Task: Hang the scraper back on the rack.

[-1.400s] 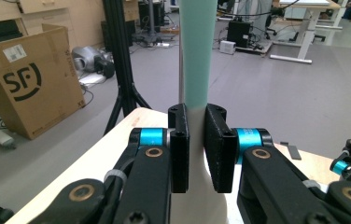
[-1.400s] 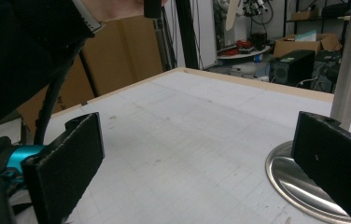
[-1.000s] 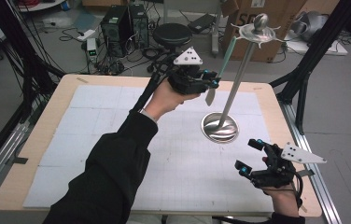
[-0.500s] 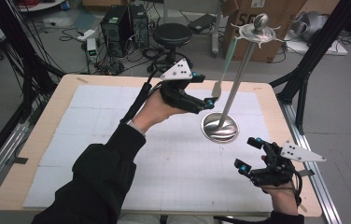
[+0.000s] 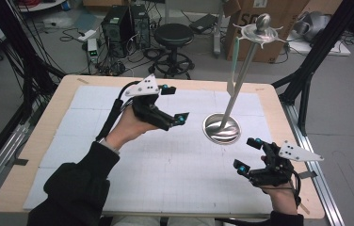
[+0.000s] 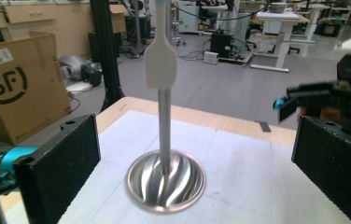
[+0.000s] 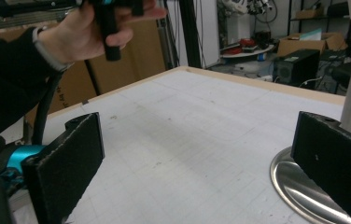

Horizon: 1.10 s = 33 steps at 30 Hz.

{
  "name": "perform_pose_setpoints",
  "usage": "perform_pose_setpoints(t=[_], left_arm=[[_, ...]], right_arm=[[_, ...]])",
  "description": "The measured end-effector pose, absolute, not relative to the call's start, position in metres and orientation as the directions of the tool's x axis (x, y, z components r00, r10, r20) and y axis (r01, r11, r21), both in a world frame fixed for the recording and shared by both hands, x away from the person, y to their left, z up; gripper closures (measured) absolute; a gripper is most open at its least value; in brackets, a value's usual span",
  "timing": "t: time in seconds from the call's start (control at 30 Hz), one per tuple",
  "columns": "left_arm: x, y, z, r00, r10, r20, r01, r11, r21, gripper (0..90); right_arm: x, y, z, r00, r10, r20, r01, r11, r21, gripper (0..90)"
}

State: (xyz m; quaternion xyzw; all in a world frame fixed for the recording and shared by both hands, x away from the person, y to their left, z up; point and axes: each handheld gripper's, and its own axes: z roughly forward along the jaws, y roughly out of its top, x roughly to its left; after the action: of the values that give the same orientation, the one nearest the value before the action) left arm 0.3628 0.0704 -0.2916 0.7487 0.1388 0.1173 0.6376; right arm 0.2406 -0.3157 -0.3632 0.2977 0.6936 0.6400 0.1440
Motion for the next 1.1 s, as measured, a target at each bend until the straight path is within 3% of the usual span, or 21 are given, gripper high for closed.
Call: perform_pose_setpoints(t=[0.53,0.9,1.1], left_arm=[[0.334,0.189,-0.358,0.854,0.520,-0.011,0.095,-0.135,0.986,1.6],[0.301,0.224,-0.392,0.816,0.579,0.003,0.104,-0.152,0.983,1.6],[0.287,0.243,-0.407,0.785,0.618,-0.043,0.113,-0.075,0.991,1.6]], right_arm=[[0.243,-0.315,-0.368,-0.764,0.626,0.154,0.209,0.015,0.978,1.3],[0.251,-0.320,-0.376,-0.743,0.649,0.161,0.216,0.005,0.976,1.4],[0.251,-0.329,-0.381,-0.712,0.689,0.136,0.172,-0.017,0.985,1.4]])
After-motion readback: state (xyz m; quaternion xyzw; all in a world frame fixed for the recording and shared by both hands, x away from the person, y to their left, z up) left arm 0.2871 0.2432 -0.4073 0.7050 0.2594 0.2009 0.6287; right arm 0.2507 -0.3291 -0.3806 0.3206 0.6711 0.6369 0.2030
